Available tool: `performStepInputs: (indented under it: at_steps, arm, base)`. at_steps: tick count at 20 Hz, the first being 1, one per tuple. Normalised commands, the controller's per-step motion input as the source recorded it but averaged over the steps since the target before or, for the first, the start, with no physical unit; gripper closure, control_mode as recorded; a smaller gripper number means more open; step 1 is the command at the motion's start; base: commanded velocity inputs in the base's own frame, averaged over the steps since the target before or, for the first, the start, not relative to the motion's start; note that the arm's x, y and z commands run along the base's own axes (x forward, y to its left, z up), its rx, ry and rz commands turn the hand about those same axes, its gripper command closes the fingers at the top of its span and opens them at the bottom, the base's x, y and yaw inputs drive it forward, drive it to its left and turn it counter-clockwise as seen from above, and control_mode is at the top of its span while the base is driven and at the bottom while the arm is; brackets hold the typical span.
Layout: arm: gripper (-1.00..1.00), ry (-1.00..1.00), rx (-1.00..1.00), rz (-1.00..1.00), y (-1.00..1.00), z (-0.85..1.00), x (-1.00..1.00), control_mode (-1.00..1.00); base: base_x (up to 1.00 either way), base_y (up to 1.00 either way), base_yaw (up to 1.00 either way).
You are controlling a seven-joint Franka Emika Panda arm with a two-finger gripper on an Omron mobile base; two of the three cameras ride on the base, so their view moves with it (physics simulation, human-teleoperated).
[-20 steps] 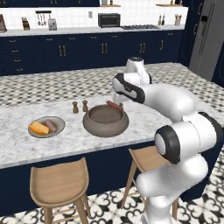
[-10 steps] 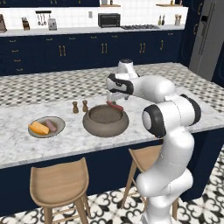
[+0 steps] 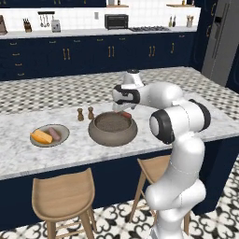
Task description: Place one bun and one sausage from the bowl on each plate.
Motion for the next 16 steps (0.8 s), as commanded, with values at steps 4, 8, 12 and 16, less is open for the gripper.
performStepInputs:
  at_steps: [4,8,12,16]
  arm:
    - [-1.00,0.00,0.00,0.00,0.21,-0.13,0.29,-1.00]
    - [-1.00,0.04,-0.01,0.00,0.16,-0.18,0.12,-1.00]
    - [-1.00,0.00,-0.03,0.00,0.00,-0.05,0.46,-1.00]
    - [-1.00,0.00,-0.02,0.00,-0.03,-0.23,0.24,-1.00]
  base:
    - [0.00,0.00,0.00]
    - [0.00,0.00,0.00]
    - [0.00,0.00,0.00]
    - [0.00,0.00,0.00]
